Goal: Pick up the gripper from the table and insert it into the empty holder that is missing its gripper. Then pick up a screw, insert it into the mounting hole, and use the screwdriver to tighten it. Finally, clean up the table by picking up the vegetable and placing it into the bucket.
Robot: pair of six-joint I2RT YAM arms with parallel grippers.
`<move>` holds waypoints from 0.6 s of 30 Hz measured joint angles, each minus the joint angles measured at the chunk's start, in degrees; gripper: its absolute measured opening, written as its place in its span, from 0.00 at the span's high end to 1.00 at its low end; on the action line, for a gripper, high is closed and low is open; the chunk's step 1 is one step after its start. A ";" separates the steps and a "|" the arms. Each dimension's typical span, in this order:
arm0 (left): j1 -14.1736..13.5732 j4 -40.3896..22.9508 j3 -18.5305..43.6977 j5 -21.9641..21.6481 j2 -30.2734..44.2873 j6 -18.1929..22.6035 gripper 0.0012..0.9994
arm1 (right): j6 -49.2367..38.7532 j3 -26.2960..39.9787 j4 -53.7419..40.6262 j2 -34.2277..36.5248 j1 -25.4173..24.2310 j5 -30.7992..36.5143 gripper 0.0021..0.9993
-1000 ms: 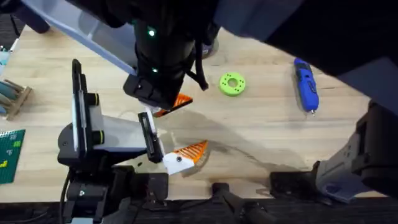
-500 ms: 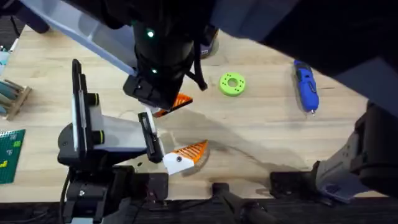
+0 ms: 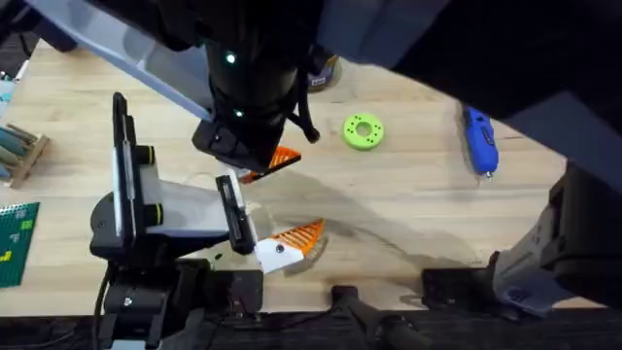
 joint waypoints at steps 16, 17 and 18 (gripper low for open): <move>0.00 0.00 0.00 -0.01 0.00 0.00 0.01 | -0.01 0.00 -0.38 0.02 0.00 0.00 1.00; 0.00 0.00 0.00 0.00 0.00 0.00 0.01 | 0.00 0.00 -0.45 0.02 0.00 0.00 1.00; 0.00 0.00 0.00 -0.01 0.00 0.00 0.01 | 0.00 0.00 -0.45 0.02 0.00 -0.01 1.00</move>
